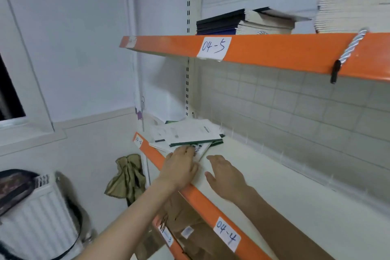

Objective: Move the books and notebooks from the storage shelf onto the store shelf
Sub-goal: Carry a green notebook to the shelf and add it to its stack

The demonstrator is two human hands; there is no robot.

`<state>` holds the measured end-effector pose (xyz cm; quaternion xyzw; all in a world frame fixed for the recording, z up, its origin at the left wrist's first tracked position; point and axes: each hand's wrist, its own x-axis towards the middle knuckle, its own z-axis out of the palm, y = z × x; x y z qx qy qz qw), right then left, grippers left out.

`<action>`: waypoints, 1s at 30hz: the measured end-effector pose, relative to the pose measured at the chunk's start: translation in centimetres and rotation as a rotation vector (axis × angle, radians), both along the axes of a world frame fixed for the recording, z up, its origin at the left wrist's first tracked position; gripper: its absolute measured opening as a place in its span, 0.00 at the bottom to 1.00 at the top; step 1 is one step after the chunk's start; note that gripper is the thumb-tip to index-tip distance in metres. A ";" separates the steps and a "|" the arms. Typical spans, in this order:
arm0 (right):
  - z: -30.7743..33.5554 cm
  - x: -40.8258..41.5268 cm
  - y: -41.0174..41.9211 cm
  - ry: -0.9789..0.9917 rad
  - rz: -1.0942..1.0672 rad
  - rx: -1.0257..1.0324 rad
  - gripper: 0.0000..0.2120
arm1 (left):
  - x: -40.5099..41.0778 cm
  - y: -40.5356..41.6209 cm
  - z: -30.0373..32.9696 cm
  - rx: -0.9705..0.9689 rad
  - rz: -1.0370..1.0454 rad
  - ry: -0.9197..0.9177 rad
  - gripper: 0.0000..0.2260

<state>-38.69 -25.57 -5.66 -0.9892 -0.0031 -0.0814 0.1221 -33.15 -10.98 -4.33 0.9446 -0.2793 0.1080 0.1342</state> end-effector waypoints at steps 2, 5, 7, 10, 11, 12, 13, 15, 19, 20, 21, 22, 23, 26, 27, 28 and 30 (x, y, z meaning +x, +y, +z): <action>0.3 2.2 0.5 -0.003 -0.035 0.028 0.24 | 2.9 0.2 0.5 0.008 -0.038 -0.031 0.20; 0.7 4.9 0.9 -0.023 -0.104 0.086 0.25 | 6.6 0.8 0.8 0.042 -0.096 -0.076 0.20; 0.8 6.4 1.1 -0.026 -0.154 0.111 0.24 | 8.7 1.1 0.8 0.055 -0.124 -0.091 0.21; 0.6 8.1 1.3 -0.021 -0.214 0.127 0.23 | 11.2 1.3 0.2 0.072 -0.136 -0.070 0.22; 0.4 8.5 1.4 -0.017 -0.230 0.131 0.22 | 11.8 1.4 -0.1 0.086 -0.141 -0.052 0.22; 0.2 8.9 1.5 -0.010 -0.241 0.135 0.23 | 12.5 1.4 -0.5 0.102 -0.151 -0.030 0.21; 0.1 9.3 1.7 -0.007 -0.248 0.140 0.24 | 13.1 1.3 -0.8 0.119 -0.163 -0.013 0.20; -0.1 9.9 2.0 -0.001 -0.263 0.152 0.25 | 14.2 1.2 -1.4 0.167 -0.179 -0.002 0.19; -0.5 10.6 2.3 -0.010 -0.313 0.174 0.26 | 15.8 0.6 -1.4 0.215 -0.188 -0.052 0.19; -0.7 10.7 2.3 -0.010 -0.326 0.179 0.26 | 16.0 0.4 -1.2 0.228 -0.191 -0.074 0.19; -0.9 10.8 2.2 -0.012 -0.339 0.182 0.25 | 16.2 0.3 -1.0 0.239 -0.199 -0.100 0.18; -1.0 11.0 2.0 -0.016 -0.351 0.185 0.25 | 16.3 0.1 -0.7 0.259 -0.210 -0.133 0.16; -1.1 11.2 1.9 -0.024 -0.364 0.194 0.25 | 16.3 -0.1 -0.5 0.290 -0.226 -0.175 0.15; -1.0 11.8 1.5 -0.077 -0.402 0.232 0.25 | 16.4 -0.3 0.8 0.326 -0.282 -0.299 0.10; -1.0 12.1 1.6 -0.103 -0.418 0.256 0.25 | 16.6 -0.3 1.3 0.265 -0.289 -0.304 0.10; -1.0 12.3 1.6 -0.138 -0.435 0.291 0.25 | 16.9 -0.4 1.7 0.144 -0.304 -0.268 0.09; -0.8 12.8 2.0 -0.219 -0.457 0.407 0.23 | 17.6 -0.5 2.4 -0.183 -0.381 -0.124 0.07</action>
